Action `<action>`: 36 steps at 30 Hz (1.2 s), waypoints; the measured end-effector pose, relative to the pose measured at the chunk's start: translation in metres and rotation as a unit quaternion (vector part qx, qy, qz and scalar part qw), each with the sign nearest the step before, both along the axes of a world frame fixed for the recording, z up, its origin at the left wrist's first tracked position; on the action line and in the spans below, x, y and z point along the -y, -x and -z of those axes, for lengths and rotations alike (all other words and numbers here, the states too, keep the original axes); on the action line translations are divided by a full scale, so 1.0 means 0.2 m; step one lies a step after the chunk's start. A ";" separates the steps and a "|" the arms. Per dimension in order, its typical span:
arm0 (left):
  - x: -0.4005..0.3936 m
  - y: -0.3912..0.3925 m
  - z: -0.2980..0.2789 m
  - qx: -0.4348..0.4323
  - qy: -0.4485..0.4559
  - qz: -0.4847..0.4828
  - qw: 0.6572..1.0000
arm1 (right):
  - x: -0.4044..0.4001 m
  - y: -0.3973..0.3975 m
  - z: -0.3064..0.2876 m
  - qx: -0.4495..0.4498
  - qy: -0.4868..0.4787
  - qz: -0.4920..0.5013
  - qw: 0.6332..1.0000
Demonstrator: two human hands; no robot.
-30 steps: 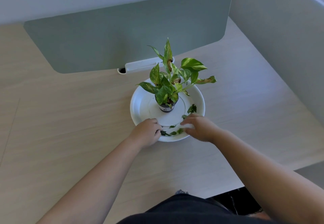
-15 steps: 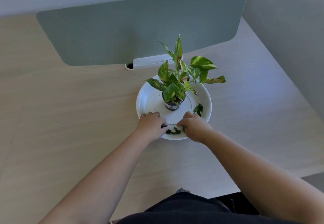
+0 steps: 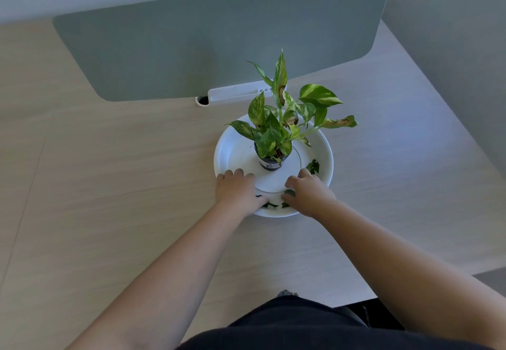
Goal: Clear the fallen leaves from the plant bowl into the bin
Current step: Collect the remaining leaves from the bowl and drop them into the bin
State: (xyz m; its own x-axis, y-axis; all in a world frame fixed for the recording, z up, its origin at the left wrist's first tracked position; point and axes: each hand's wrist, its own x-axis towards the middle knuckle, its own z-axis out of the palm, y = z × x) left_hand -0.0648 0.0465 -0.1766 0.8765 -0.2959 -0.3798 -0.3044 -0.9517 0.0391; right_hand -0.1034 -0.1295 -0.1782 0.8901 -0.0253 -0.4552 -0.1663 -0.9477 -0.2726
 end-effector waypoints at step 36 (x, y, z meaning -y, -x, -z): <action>-0.04 -0.13 0.05 -0.139 0.133 0.000 0.981 | 0.06 -0.07 0.05 0.002 -0.120 0.095 0.988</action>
